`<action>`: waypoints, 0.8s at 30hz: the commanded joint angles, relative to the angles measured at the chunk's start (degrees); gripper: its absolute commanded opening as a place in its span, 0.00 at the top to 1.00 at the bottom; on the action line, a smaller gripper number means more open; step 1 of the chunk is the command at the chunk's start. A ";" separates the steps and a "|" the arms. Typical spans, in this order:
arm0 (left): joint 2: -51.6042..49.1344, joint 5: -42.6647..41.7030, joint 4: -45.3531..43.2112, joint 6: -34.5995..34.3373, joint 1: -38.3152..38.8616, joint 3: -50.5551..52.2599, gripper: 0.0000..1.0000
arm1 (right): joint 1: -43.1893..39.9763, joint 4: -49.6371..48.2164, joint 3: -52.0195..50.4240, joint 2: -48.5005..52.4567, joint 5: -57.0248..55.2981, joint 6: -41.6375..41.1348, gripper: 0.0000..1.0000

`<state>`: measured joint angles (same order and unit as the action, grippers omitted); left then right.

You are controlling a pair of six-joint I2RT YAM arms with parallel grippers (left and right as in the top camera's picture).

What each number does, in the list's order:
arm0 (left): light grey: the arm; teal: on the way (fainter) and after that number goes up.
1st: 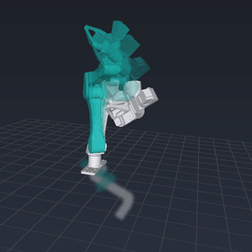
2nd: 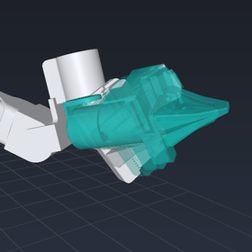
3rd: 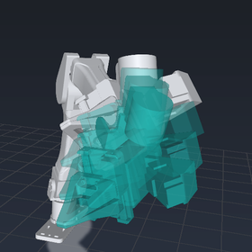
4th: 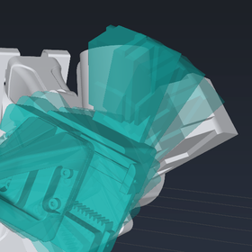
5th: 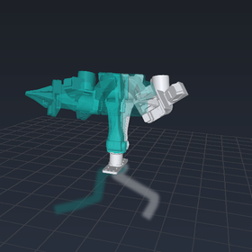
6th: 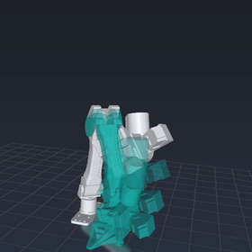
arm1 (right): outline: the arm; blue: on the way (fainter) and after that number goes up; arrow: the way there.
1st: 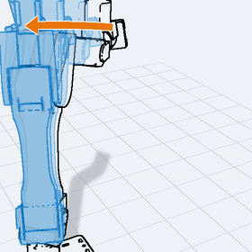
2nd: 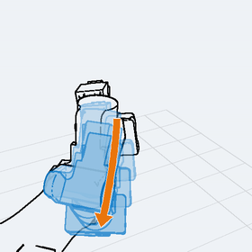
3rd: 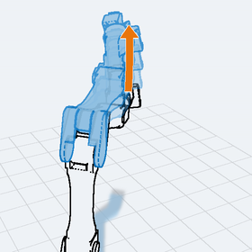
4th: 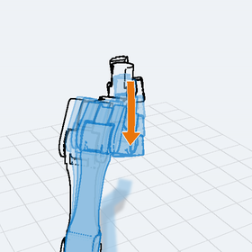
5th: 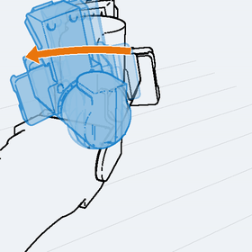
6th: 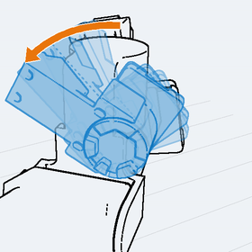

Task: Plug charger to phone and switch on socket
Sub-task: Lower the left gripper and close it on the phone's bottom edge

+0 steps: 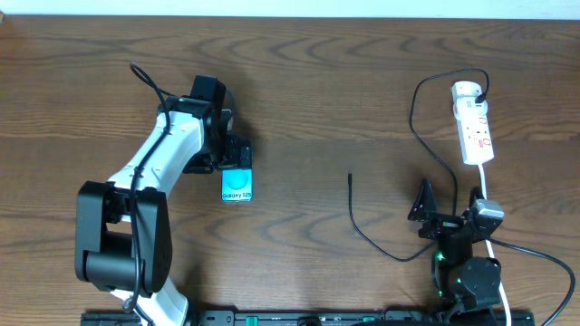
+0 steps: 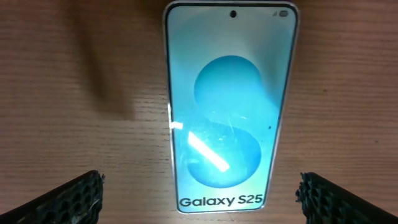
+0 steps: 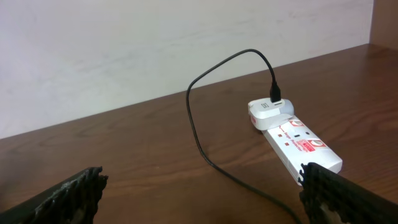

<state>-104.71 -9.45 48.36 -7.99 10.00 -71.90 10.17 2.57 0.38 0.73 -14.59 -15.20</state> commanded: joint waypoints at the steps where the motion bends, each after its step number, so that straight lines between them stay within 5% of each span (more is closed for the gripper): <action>1: -0.15 3.91 0.11 -2.16 2.03 0.44 0.00 | -0.76 0.24 -0.07 -0.24 -0.07 0.92 0.01; 24: -0.22 6.01 -5.03 0.00 4.44 5.14 0.01 | -0.76 0.24 -0.07 -0.24 -0.07 0.92 0.01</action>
<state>-104.71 -4.10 43.83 -8.75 14.72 -68.90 10.15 2.55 0.36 0.73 -14.61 -15.22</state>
